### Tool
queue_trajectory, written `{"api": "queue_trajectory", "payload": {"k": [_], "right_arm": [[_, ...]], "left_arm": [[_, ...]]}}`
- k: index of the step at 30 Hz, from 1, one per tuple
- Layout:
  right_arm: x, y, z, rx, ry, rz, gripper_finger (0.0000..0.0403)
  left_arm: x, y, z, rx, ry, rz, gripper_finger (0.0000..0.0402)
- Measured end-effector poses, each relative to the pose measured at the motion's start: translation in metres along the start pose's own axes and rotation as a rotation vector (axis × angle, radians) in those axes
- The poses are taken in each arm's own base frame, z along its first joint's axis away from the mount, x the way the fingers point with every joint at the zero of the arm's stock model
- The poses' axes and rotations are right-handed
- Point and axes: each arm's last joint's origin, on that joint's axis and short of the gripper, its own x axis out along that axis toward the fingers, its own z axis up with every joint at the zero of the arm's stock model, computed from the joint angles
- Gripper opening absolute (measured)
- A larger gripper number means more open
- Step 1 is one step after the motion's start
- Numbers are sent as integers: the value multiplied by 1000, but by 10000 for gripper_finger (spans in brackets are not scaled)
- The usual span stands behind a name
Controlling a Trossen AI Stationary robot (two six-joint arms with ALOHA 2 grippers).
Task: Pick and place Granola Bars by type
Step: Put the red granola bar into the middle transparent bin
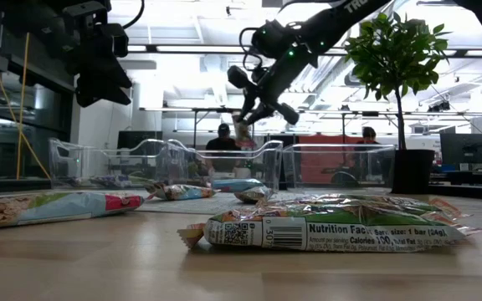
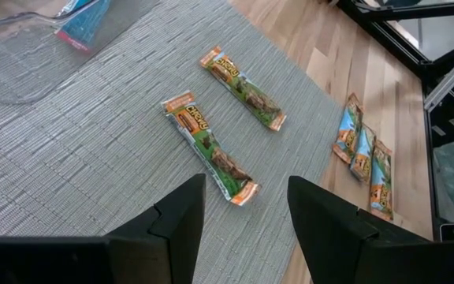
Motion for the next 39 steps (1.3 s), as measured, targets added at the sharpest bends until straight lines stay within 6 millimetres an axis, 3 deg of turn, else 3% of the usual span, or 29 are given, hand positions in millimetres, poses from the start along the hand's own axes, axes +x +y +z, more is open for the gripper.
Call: {"api": "queue_trajectory", "payload": {"k": [6,16,24,29,35,39], "right_arm": [[0,-2,-3,-82,15,-39,59],[0,-1,-3,-105,36,-4,146],[-8,19,0,-179,26,213,172],[-50,41,12,-272,-106,269,163],[-127,58,21,-469,-142,394,146],[-174,58,15,-608,-109,396,113]], "left_arm": [[0,0,0,0,0,0,179],[0,0,0,0,0,0,179],[0,0,-1,25,14,-3,179],[0,2,-6,54,65,8,179],[0,2,-7,60,71,9,179],[0,1,-4,72,43,-3,179]]}}
